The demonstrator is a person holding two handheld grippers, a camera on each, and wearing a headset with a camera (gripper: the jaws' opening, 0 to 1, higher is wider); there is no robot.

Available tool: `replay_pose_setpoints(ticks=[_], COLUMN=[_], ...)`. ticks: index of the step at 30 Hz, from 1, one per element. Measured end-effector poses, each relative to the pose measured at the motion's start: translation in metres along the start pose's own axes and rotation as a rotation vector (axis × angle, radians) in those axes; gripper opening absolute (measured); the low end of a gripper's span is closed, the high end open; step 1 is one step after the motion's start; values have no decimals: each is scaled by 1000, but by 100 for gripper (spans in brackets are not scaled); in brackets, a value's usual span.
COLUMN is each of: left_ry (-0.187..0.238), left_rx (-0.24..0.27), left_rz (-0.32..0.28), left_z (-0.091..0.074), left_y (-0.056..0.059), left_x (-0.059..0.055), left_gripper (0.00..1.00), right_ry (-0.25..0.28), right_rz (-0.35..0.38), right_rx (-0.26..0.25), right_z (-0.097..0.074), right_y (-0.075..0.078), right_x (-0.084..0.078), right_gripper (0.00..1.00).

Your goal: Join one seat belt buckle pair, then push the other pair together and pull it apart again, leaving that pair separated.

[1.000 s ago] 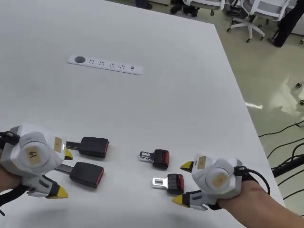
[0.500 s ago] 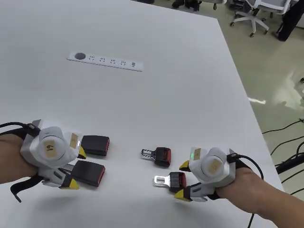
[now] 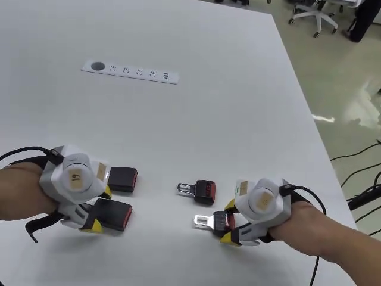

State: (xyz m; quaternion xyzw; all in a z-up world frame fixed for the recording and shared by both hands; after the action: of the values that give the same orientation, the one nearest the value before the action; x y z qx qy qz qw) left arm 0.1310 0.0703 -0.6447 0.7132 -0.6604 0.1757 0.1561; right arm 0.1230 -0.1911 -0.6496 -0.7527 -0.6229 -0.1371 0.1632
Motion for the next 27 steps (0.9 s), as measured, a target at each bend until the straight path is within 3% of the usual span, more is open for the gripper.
replay_pose_setpoints(ticks=[4, 7, 16, 18, 25, 27], left_ry=[3, -14, -38, -45, -37, -45], left_rx=[22, 25, 37, 46, 43, 48], left_rz=[10, 17, 23, 24, -5, -37], left_z=[4, 6, 9, 10, 9, 9], left_y=[-1, 0, -2, -2, -1, -1], left_x=[0, 0, -3, -5, -6, -7], left_gripper=[37, 38, 37, 37, 35, 35], right_ry=[-8, 14, -14, -12, -6, -5], right_rz=[10, 6, -112, -96, -103, -105], right_rx=[16, 32, 21, 22, 28, 29], right_z=[10, 5, 5, 8, 5, 6], right_y=[5, 7, 5, 7, 7, 7], right_x=[-7, -2, -5, -7, -7, -7], right_gripper=[35, 33, 33, 33, 33, 33])
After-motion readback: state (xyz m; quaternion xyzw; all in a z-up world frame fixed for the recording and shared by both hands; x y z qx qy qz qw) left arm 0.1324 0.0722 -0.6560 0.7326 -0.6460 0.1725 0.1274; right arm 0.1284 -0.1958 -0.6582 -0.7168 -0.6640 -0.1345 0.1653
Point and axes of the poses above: the centre of the closed fingertips' face, and the gripper's own axes: z roughly forward along the fingers, y roughly to its right, x roughly out of its top, the point moved 4 cm from there along -z, roughly backward along the fingers, and after that the axes turned 3 degrees about x, right-handed, at the moved point
